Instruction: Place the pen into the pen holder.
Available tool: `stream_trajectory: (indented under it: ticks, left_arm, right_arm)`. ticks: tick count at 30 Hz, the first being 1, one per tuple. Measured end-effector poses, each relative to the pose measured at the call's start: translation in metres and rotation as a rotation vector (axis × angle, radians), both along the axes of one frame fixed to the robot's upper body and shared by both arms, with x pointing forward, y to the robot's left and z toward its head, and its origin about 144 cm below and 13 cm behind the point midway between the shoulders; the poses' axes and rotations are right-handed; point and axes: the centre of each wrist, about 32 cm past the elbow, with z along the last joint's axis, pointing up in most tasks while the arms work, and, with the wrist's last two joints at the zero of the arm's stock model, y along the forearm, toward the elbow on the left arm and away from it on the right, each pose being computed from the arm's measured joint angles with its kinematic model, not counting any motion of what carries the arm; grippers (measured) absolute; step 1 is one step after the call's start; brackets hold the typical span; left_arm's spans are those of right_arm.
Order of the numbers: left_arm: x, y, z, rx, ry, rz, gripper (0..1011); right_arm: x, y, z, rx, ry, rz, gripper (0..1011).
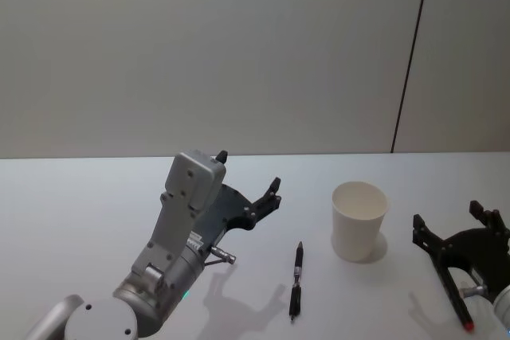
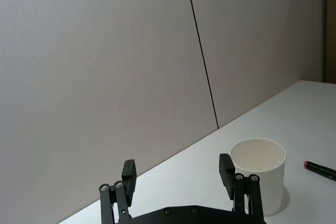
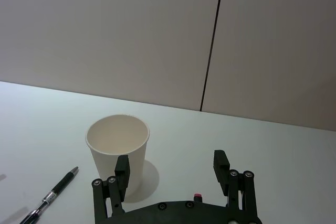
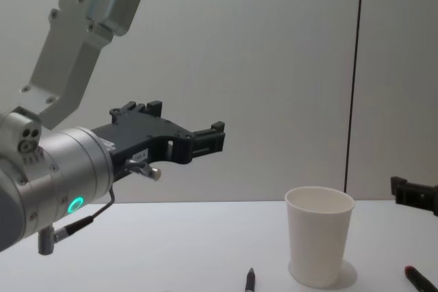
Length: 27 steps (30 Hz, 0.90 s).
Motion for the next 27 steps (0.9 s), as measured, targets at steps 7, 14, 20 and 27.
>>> stream_trajectory:
  ticks: [7,14,20,27]
  left_arm:
    - [0.0,0.0,0.0,0.0,0.0,0.0,1004]
    - [0.0,0.0,0.0,0.0,0.0,0.0,1004]
    - [0.0,0.0,0.0,0.0,0.0,0.0,1004]
    - [0.0,0.0,0.0,0.0,0.0,0.0,1004]
  right_arm:
    - [0.0,0.0,0.0,0.0,0.0,0.0,1001]
    - [0.0,0.0,0.0,0.0,0.0,0.0,1001]
    - [0.0,0.0,0.0,0.0,0.0,0.0,1001]
    - [0.0,0.0,0.0,0.0,0.0,0.0,1001]
